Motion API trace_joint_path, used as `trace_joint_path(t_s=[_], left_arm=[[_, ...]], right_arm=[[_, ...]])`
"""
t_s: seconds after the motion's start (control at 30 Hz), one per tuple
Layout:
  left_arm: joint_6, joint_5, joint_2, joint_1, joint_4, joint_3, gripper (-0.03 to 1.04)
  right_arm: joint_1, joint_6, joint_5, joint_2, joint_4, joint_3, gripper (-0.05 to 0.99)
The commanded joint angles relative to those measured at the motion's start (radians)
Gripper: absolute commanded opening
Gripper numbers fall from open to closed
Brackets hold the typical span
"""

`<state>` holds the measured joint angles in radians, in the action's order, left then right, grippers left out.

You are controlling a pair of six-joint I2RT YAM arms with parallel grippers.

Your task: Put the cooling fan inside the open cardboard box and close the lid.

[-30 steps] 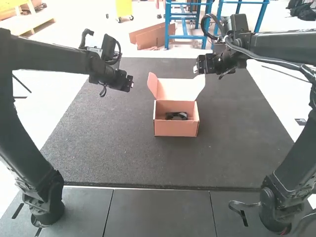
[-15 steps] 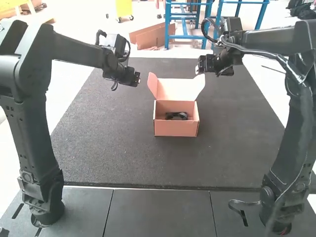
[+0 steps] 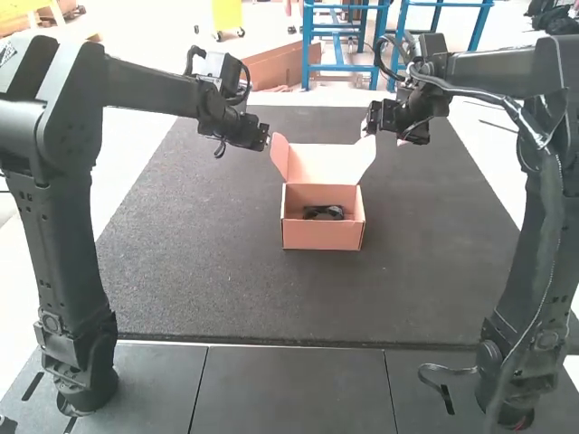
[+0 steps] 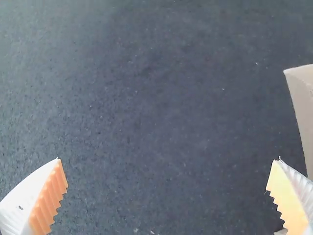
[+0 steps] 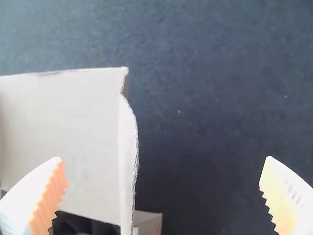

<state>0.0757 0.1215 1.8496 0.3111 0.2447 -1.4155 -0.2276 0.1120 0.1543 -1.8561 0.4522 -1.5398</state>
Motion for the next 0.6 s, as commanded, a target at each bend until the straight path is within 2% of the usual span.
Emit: trace_joint_path(t_s=[0.0, 0.27, 0.57], left_arm=[[0.009, -0.031, 0.007, 0.022, -0.001, -0.025, 0.97], [0.009, -0.048, 0.007, 0.048, 0.004, -0.031, 0.97], [0.039, -0.077, -0.003, 0.072, -0.001, -0.034, 0.97]], right_arm=[[0.013, 0.023, 0.030, -0.009, 0.002, -0.042, 0.91], [0.013, 0.029, 0.051, -0.015, 0.017, -0.043, 0.90], [0.013, 0.031, 0.071, -0.063, 0.032, -0.077, 0.89]])
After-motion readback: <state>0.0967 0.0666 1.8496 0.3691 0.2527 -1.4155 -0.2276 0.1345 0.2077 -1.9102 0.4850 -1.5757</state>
